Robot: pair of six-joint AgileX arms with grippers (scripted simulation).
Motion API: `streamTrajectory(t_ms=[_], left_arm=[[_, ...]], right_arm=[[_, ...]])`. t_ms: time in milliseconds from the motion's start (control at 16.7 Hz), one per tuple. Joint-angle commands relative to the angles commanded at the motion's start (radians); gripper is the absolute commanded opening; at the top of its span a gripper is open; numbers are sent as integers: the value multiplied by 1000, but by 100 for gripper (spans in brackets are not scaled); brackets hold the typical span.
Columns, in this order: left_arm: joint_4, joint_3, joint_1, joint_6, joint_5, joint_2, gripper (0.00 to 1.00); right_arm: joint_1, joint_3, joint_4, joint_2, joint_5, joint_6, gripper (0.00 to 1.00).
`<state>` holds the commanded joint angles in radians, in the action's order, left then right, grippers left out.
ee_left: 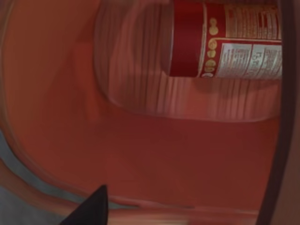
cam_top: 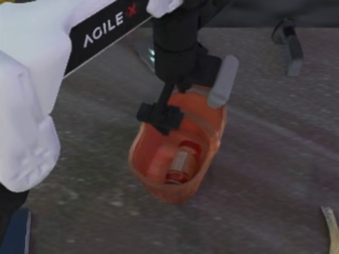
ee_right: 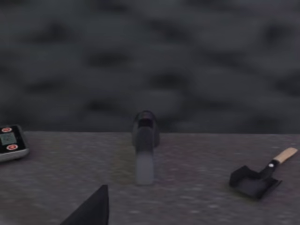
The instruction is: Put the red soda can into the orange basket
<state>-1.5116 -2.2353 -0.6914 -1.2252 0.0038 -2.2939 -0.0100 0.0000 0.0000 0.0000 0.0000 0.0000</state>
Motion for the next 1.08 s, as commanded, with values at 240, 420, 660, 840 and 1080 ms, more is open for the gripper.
streamTrajectory(t_ms=[240, 420, 660, 840, 1080], left_arm=[[2, 2, 5, 1, 1, 1, 100], [30, 36, 2, -1, 0, 6, 100], [89, 104, 1, 0, 0, 15, 100], [90, 106, 1, 0, 0, 15, 100], [90, 106, 1, 0, 0, 15, 70]], right_arm=[[0, 0, 0, 0, 0, 0, 100], [0, 0, 0, 0, 0, 0, 100], [0, 0, 0, 0, 0, 0, 100], [0, 0, 0, 0, 0, 0, 100], [0, 0, 0, 0, 0, 0, 100]])
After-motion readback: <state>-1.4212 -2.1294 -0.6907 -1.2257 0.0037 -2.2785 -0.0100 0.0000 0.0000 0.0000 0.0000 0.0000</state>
